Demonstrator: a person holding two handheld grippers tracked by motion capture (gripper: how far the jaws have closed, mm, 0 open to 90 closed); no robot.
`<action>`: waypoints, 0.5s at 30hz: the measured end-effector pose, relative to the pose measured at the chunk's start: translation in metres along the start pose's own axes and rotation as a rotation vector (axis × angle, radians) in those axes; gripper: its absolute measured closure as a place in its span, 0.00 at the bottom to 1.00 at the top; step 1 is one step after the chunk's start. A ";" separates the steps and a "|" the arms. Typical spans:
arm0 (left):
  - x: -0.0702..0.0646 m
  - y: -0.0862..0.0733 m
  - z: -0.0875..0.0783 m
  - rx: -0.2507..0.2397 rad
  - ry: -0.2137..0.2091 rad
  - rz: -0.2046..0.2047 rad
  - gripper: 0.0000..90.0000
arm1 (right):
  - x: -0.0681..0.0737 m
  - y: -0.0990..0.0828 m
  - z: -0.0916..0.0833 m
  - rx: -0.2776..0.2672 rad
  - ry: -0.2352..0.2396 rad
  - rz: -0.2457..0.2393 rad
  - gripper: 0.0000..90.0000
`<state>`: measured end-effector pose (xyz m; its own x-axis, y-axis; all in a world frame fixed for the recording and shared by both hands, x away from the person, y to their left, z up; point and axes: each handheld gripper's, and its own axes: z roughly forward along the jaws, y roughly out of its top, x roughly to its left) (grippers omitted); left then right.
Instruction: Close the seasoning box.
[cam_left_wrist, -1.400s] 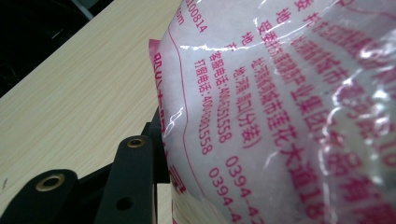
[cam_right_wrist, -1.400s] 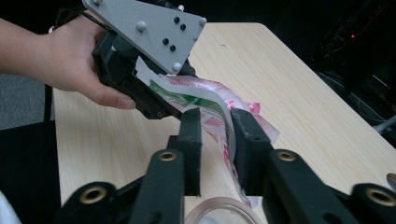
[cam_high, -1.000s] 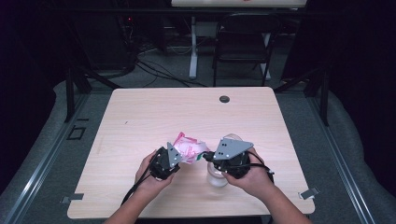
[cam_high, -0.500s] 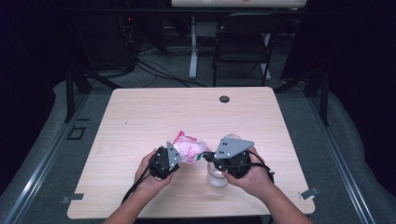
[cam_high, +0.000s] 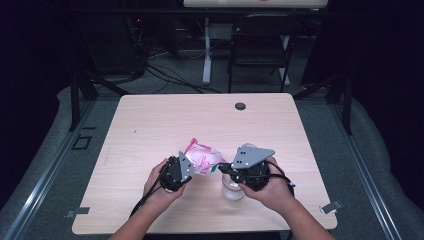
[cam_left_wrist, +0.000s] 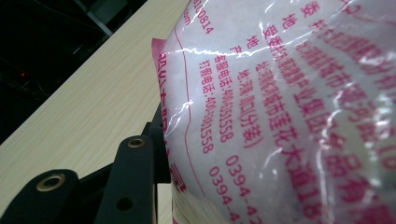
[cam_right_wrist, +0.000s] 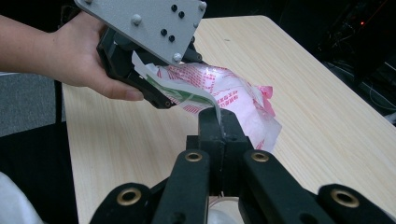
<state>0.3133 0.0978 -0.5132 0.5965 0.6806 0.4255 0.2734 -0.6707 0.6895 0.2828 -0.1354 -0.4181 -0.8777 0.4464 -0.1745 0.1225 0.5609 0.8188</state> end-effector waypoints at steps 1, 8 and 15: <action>0.000 0.000 0.000 -0.002 0.001 -0.001 0.66 | 0.000 0.000 0.000 -0.001 0.003 0.004 1.00; 0.000 0.002 -0.001 -0.007 0.022 0.024 0.66 | -0.002 0.000 -0.001 0.003 0.007 0.016 1.00; 0.000 0.004 -0.002 -0.013 0.034 0.041 0.66 | -0.002 0.000 -0.003 0.001 0.005 0.018 1.00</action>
<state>0.3127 0.0952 -0.5091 0.5810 0.6625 0.4727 0.2394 -0.6942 0.6788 0.2829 -0.1387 -0.4161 -0.8776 0.4529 -0.1570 0.1389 0.5538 0.8210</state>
